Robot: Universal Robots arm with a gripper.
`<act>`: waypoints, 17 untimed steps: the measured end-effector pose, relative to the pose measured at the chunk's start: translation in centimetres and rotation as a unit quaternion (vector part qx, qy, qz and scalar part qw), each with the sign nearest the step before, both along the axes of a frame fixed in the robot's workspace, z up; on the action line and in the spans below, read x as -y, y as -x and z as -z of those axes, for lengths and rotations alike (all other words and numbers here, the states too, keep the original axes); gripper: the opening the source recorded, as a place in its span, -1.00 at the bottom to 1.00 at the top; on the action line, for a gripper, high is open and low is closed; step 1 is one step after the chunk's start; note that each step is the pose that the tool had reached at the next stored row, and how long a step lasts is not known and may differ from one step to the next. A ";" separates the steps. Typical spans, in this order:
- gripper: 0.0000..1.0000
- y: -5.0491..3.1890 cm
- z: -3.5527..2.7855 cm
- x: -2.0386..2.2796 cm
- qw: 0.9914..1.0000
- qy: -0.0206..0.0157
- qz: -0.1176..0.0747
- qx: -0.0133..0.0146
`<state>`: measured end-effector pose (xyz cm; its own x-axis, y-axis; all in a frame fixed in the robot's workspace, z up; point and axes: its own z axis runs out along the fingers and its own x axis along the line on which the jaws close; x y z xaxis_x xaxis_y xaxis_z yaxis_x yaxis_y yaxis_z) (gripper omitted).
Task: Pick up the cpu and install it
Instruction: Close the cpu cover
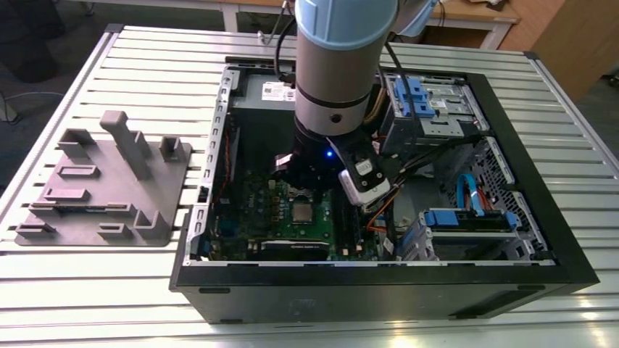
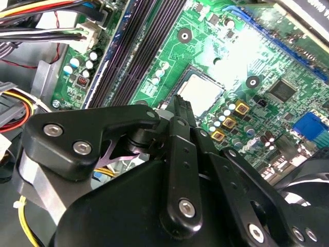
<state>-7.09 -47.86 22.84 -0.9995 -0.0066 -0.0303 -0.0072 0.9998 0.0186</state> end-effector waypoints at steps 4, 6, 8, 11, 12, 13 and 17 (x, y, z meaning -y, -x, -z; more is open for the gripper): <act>-0.79 -0.45 0.01 -0.11 1.000 0.000 0.000 0.000; -0.79 -0.79 0.02 -0.17 1.000 0.000 0.000 0.000; -0.79 -1.17 0.03 -0.22 1.000 0.000 0.000 0.000; -0.79 -1.81 0.04 -0.30 1.000 0.000 0.000 0.000; -0.79 -2.08 0.05 -0.35 1.000 0.000 0.000 0.000; -0.79 -2.26 0.06 -0.47 1.000 0.000 0.000 0.000; -0.79 -2.78 0.10 -1.18 1.000 0.000 0.000 0.000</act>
<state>-4.31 -46.69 22.74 -0.9995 -0.0065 -0.0303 -0.0071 0.9998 0.0184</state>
